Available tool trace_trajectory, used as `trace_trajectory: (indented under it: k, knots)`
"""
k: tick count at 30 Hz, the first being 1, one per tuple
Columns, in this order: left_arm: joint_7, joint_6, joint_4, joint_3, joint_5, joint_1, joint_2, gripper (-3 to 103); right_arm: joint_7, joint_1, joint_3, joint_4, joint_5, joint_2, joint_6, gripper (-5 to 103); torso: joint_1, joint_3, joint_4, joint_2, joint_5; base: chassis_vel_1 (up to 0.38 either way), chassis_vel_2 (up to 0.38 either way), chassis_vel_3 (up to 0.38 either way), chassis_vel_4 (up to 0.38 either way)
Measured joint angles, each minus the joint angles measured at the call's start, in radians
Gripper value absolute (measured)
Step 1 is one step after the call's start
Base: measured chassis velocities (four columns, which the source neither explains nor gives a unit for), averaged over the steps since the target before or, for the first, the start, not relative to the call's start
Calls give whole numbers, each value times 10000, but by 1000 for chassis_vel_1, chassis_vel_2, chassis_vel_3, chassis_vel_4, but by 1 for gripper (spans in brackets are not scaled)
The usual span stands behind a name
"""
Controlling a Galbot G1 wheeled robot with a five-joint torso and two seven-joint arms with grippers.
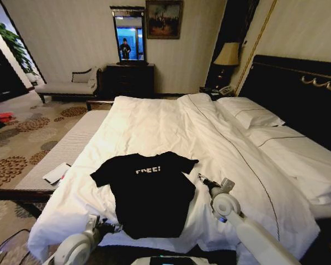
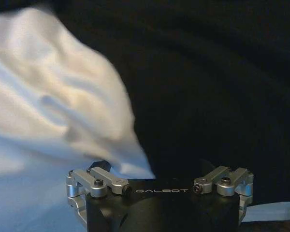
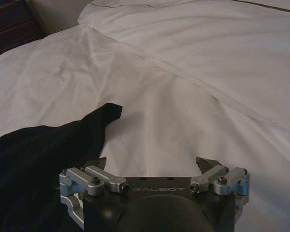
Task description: Fold the clothes on the bed.
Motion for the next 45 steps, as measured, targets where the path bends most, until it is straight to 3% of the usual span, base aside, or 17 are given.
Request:
trace_trajectory:
  k: [10, 13, 18, 21, 25, 27, 34, 37, 45]
  knots:
    - [4, 184, 307, 1094, -272, -730, -50, 97, 13, 260, -26, -267, 24, 3, 0, 100, 0, 0, -2, 0, 0, 0, 0, 0, 0]
    - [27, 140, 460, 1445, -251, -949, -138, 90, 14, 318, -17, -360, 25, 1, 0, 100, 0, 0, -2, 0, 0, 0, 0, 0, 0]
    - [89, 62, 531, 1699, -213, -1114, -151, 68, 13, 373, -15, -441, 19, 1, -1, 100, 0, 0, -2, 0, -2, 0, 0, 0, 0]
    - [113, 44, 477, 1722, -197, -1090, -27, 62, 11, 396, -17, -485, 6, -3, -2, 100, 0, 0, -3, 0, 1, 0, 0, 0, 0]
    - [203, -71, 357, 1651, -58, -972, 174, 41, 4, 497, -59, -571, -9, -4, -5, 100, 0, -1, -2, 0, 0, 0, 0, 0, 0]
    - [212, -89, 339, 1622, -35, -950, 197, 41, 3, 540, -83, -588, -10, -4, -5, 100, 0, 0, -1, -1, 0, 0, 0, 0, 0]
    - [226, -129, 183, 1418, 166, -724, 425, 8, -12, 665, -157, -668, -25, 0, -8, 100, 0, 0, -3, -1, -2, 0, 0, 0, 0]
    - [219, -130, 83, 1239, 233, -575, 609, 2, -24, 668, -159, -681, -40, -1, -9, 100, 0, 0, -3, -1, -2, 0, 0, 0, 0]
    - [189, -146, -361, 688, 421, -134, 1350, 1, -45, 734, -217, -750, -116, -1, -16, 100, 0, -1, -2, 0, -2, 0, 0, 0, 0]
